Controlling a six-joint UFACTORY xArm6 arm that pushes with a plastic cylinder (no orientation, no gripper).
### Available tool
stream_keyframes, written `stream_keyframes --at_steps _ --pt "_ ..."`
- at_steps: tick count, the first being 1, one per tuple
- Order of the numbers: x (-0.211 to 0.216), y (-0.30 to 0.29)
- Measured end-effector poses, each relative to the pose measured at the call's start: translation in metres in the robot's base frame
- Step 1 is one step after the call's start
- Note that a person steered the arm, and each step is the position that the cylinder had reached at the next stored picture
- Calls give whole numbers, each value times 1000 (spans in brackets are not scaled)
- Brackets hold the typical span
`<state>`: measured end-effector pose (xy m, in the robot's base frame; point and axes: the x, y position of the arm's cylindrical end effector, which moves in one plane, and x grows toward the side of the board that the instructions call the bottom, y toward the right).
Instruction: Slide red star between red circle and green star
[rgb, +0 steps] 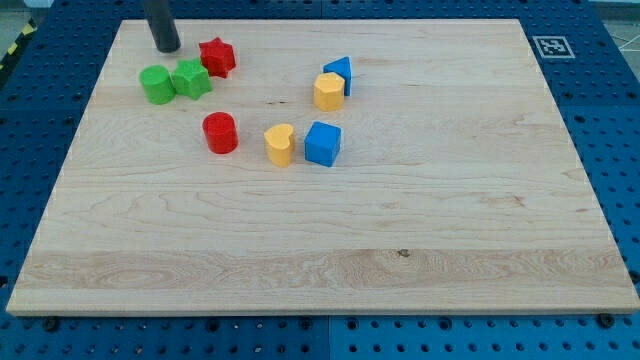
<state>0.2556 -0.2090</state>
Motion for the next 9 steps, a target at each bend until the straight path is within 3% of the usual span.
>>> stream_keyframes --at_steps 4,9 --pt "24 95" --pt "130 97"
